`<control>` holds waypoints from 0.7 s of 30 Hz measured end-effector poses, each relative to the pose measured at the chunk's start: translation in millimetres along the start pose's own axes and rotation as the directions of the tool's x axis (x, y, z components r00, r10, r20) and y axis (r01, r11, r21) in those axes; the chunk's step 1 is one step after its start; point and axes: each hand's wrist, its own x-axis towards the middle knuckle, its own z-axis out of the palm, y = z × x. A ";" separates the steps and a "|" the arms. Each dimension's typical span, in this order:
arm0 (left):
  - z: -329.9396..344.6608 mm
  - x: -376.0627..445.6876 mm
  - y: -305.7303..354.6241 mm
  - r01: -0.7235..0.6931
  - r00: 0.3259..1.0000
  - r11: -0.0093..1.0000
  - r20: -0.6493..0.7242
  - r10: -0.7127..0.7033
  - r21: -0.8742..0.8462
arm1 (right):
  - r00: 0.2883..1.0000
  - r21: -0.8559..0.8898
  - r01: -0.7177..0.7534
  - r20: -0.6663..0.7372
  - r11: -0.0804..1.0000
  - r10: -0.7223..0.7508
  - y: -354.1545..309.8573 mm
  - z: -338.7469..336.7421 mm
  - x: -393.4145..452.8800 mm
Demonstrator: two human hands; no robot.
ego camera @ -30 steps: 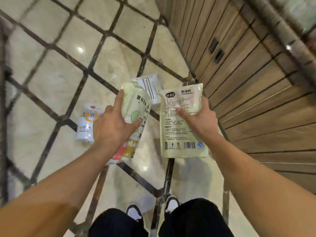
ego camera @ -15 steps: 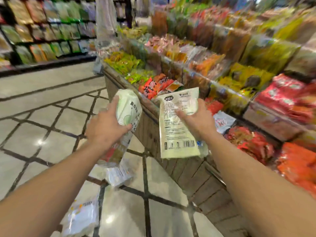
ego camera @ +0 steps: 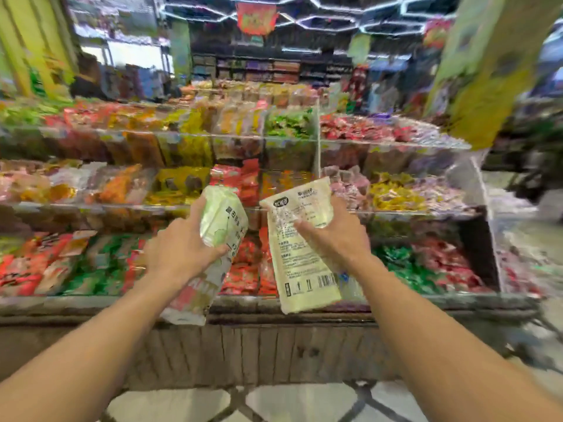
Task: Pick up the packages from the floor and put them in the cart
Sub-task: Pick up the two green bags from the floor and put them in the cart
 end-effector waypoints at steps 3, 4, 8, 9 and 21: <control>18.5 -12.5 92.5 -0.175 0.983 0.981 0.037 0.179 -0.079 | 0.981 -0.042 -0.148 -0.136 0.988 0.141 72.3 -77.4 -30.9; 25.0 -19.8 124.4 -0.223 0.972 0.968 0.050 0.230 -0.112 | 0.966 -0.043 -0.200 -0.175 0.979 0.190 97.3 -103.1 -42.6; 50.0 -62.3 250.1 -0.408 0.899 0.889 0.082 0.431 -0.206 | 0.885 -0.036 -0.357 -0.333 0.933 0.326 187.8 -195.8 -100.1; 56.2 -75.4 281.0 -0.451 0.875 0.866 0.085 0.477 -0.218 | 0.860 -0.018 -0.388 -0.368 0.922 0.354 208.5 -217.4 -115.8; 140.0 -264.3 608.5 -0.643 0.662 0.672 0.174 0.729 -0.366 | 0.589 0.057 -0.663 -0.576 0.746 0.567 430.4 -446.6 -270.4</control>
